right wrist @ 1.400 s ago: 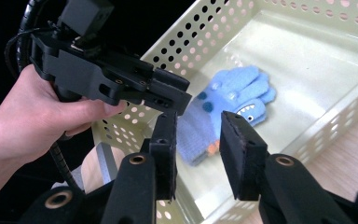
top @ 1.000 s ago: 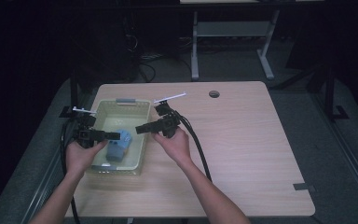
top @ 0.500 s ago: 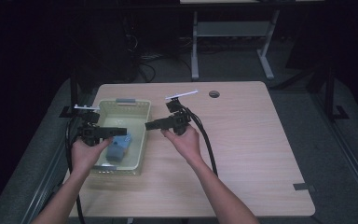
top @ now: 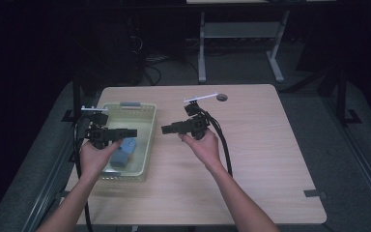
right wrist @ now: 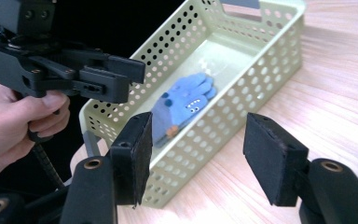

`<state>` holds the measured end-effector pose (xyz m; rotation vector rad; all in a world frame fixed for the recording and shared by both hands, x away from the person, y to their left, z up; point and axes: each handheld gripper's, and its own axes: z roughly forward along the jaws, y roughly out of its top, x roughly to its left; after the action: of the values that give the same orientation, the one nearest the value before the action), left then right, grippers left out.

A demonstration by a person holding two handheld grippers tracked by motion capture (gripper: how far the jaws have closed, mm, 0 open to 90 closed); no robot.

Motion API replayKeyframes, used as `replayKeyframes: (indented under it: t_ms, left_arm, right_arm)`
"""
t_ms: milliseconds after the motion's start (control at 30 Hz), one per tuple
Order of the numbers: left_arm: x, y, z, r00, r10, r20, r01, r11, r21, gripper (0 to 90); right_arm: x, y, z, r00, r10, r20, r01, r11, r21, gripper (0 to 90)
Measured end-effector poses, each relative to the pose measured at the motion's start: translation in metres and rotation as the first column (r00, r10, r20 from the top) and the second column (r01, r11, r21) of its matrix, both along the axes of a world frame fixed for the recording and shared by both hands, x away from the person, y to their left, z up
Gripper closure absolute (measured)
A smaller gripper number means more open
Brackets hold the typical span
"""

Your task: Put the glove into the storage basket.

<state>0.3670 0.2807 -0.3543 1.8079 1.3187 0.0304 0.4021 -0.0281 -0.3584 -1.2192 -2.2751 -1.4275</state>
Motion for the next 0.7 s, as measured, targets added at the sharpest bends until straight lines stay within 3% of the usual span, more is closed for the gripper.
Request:
replayKeyframes:
  t_ms: [700]
  left_arm:
    - [-0.009,-0.037,0.01,0.9958,-0.072,0.057,0.076,0.9951,-0.063,36.7]
  right_arm:
    - [-0.009,-0.052,0.002,0.9982,-0.058,0.016,0.058,0.998,-0.009,37.7]
